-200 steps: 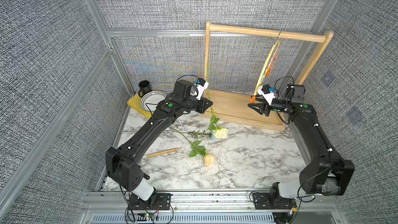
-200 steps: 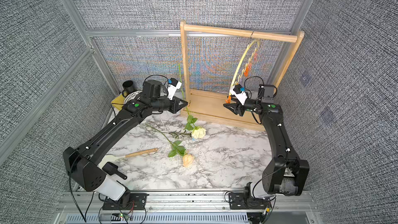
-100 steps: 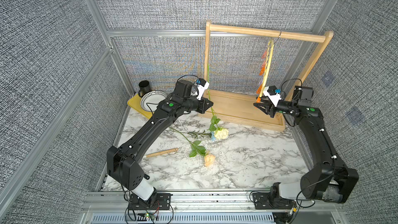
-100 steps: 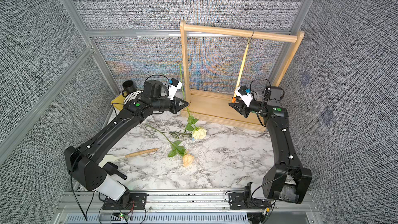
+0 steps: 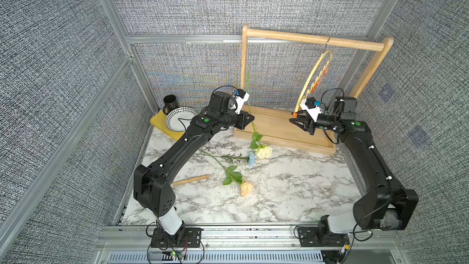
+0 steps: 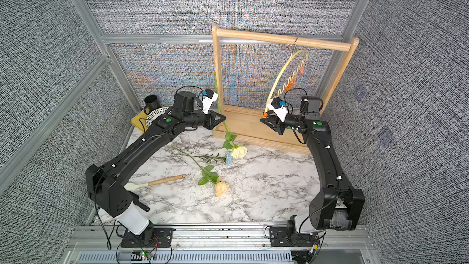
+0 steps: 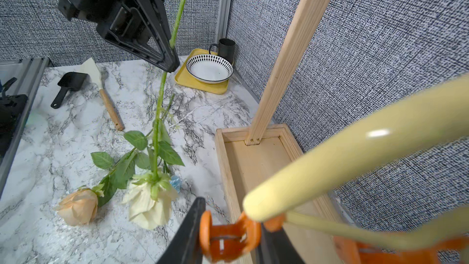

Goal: Dry the flowers on a clothes hanger
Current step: Open the clamp at the hanger, then clamp the flower onto the hanger.

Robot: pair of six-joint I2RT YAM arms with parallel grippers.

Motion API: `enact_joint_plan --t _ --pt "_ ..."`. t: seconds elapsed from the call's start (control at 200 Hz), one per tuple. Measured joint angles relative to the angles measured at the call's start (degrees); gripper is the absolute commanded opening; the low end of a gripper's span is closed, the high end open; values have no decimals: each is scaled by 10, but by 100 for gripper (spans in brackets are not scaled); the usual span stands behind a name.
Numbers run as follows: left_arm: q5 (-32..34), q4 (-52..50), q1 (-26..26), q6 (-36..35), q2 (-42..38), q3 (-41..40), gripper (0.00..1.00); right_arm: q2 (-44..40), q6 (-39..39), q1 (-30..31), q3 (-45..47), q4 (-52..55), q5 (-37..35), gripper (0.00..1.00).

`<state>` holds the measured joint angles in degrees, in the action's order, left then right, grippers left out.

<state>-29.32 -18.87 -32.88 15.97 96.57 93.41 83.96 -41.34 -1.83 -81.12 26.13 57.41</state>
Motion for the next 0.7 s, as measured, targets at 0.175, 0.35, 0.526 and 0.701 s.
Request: enact_joint_plan --t 0.175,0.35,0.526,0.701 --pt "-13 85 0 21 20 1 2 15 59 17 -4 -33 5 32" --pt "-18 175 -1 78 58 7 2 25 130 26 -6 -71 17 30" --pt "-21 221 -10 152 101 34 2 25 178 35 -3 -109 26 30" --pt "-23 252 -18 237 135 47 2 22 211 37 14 -145 21 30"
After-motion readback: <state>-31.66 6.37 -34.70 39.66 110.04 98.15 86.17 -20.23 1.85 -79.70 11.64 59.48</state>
